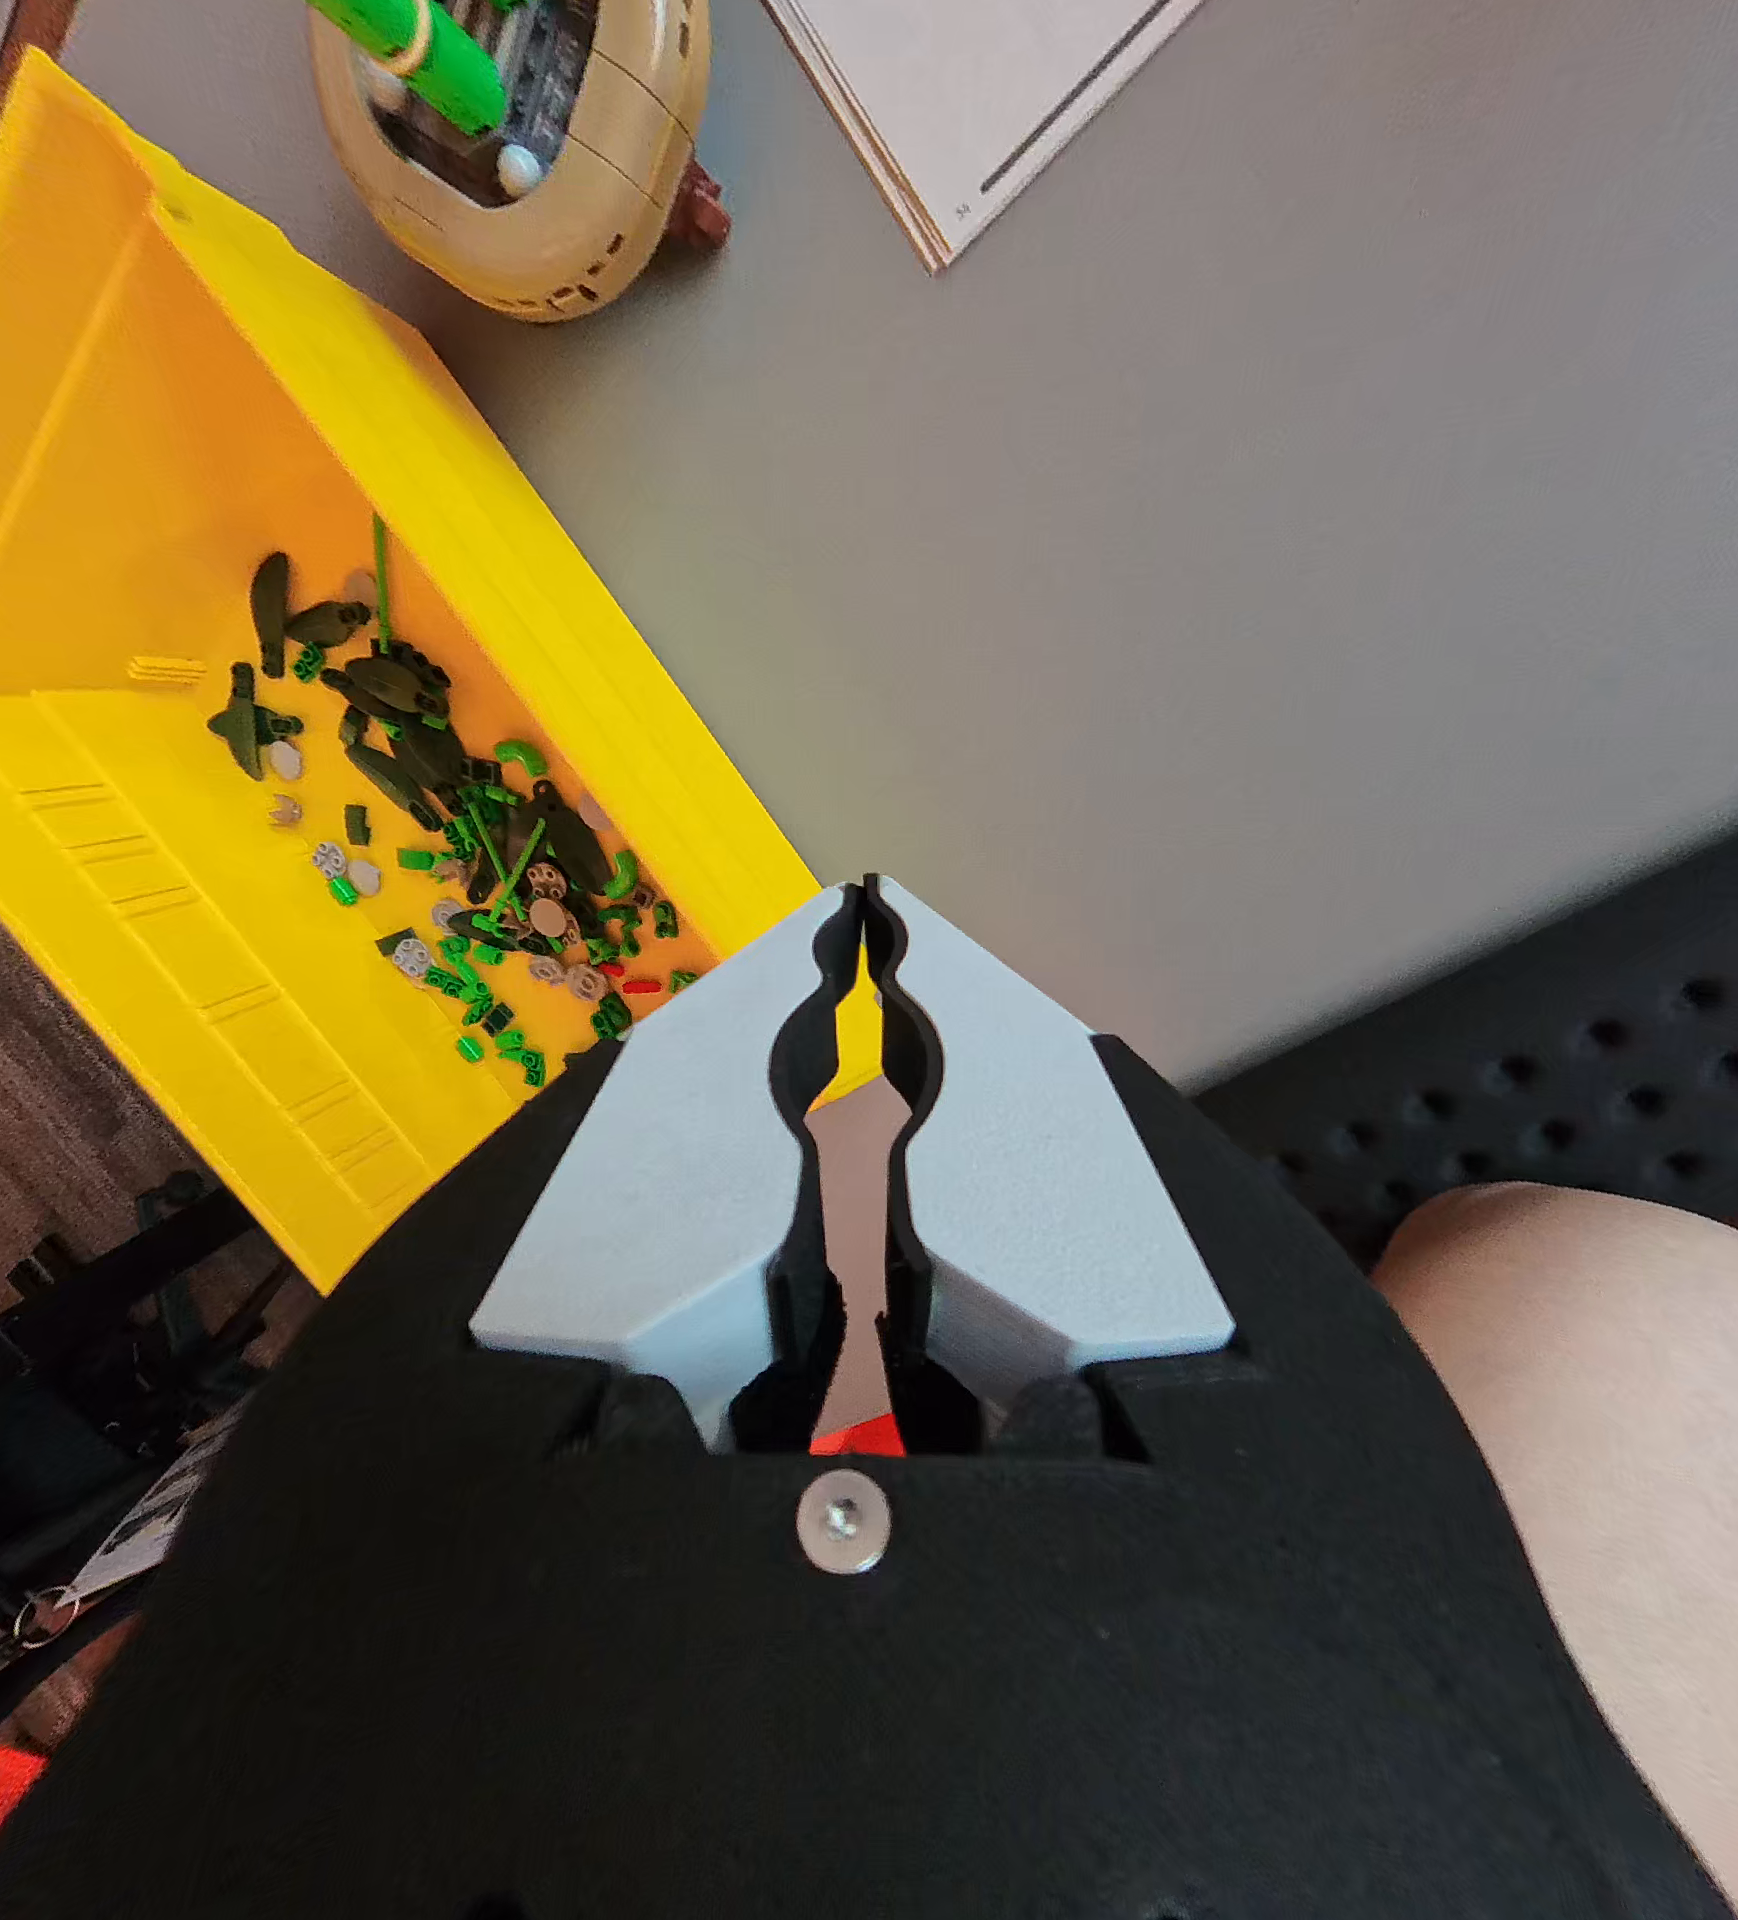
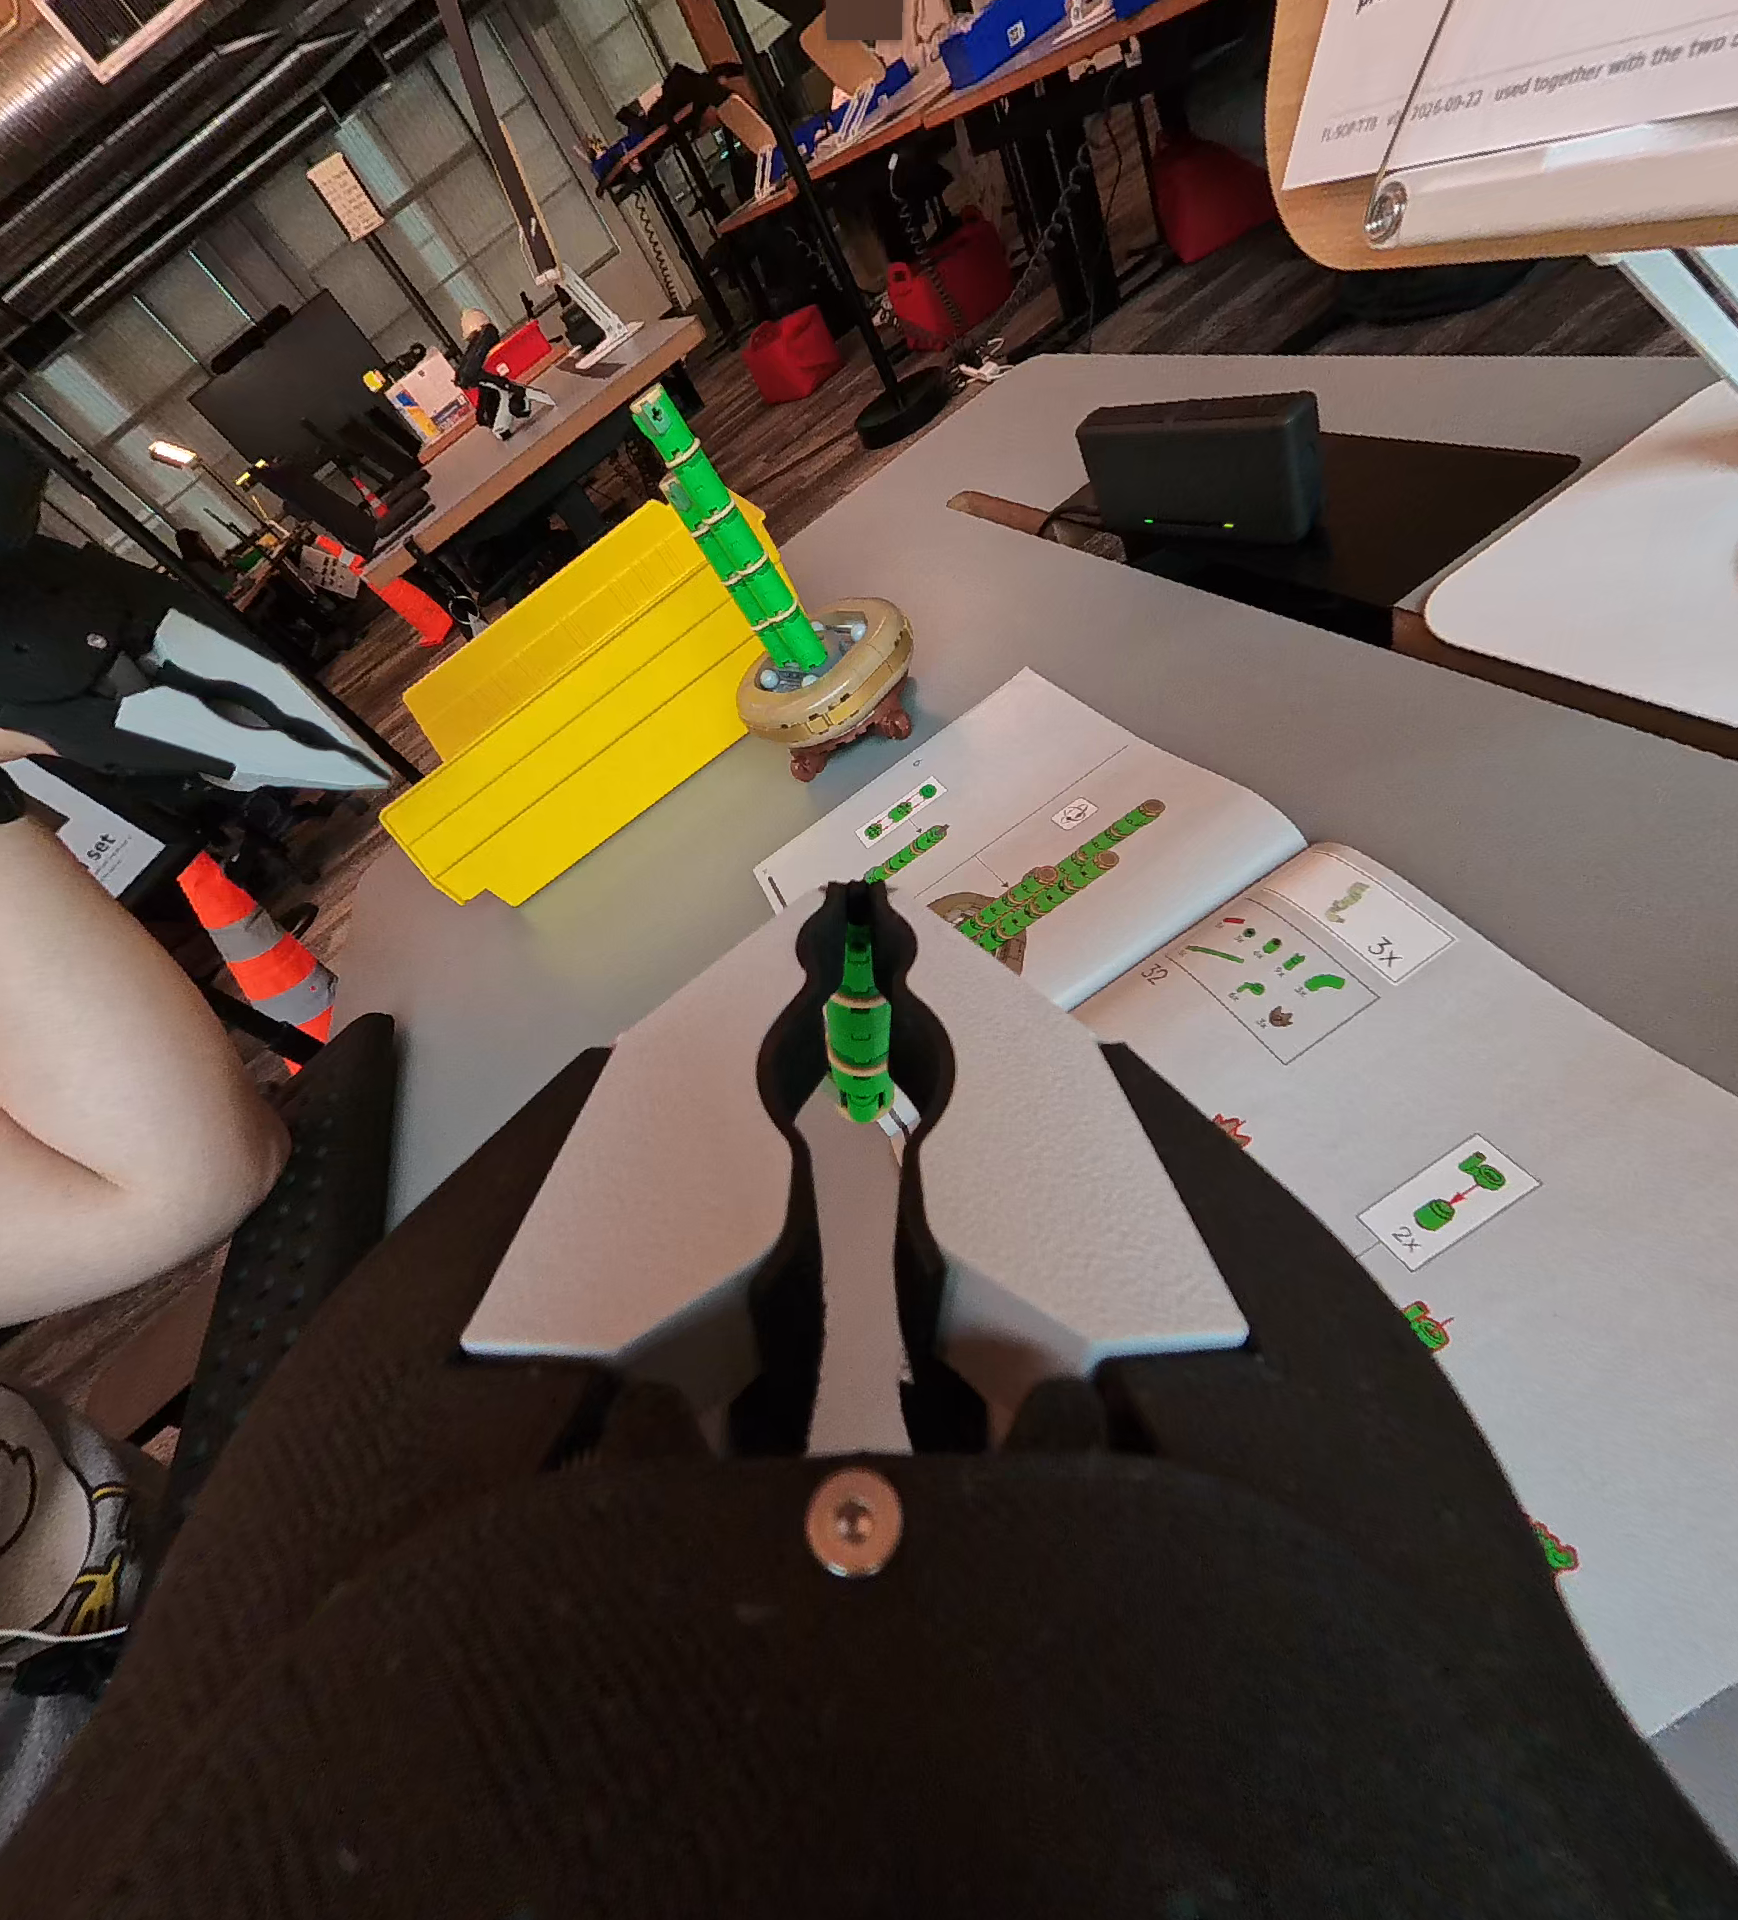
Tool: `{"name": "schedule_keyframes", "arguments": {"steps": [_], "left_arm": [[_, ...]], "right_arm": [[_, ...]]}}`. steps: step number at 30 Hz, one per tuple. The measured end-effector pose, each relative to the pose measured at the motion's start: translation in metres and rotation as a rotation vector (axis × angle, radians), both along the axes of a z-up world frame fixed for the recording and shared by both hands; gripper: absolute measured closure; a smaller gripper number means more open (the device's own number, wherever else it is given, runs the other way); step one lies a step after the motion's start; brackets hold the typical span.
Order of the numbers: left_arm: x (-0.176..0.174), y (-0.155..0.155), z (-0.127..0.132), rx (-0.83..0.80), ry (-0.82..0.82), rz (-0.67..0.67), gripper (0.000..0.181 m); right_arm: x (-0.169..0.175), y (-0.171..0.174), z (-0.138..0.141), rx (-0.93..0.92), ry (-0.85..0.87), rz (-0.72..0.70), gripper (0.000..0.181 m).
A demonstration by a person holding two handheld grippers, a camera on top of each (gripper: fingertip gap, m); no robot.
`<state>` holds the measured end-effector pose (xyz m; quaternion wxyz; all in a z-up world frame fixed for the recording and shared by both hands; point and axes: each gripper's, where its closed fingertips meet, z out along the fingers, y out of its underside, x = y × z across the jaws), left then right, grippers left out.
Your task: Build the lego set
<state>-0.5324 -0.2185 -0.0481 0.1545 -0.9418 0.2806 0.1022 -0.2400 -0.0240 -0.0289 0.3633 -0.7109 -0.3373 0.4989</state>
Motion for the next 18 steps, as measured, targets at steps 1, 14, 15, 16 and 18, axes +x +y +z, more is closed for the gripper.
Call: {"name": "schedule_keyframes", "arguments": {"steps": [1, 14, 15, 16, 18], "left_arm": [[-0.0002, 0.0008, 0.0011, 0.006, -0.002, 0.003, 0.181], [-0.0006, 0.0022, -0.0001, 0.001, 0.003, 0.007, 0.181], [-0.0012, 0.0020, -0.0001, 0.000, 0.005, 0.008, 0.181], [-0.0014, 0.0019, -0.0001, 0.000, 0.005, 0.009, 0.181], [-0.0017, 0.0018, 0.0003, 0.002, 0.003, 0.012, 0.181]], "right_arm": [[0.0006, 0.0002, 0.0004, 0.001, 0.001, -0.001, 0.178], [0.0024, 0.0010, 0.0005, 0.005, -0.001, -0.003, 0.178], [0.0024, 0.0009, 0.0006, 0.005, -0.001, -0.004, 0.178], [0.0024, 0.0010, 0.0005, 0.005, -0.001, -0.004, 0.178], [0.0020, 0.0006, 0.0003, 0.006, -0.002, -0.002, 0.178]]}}
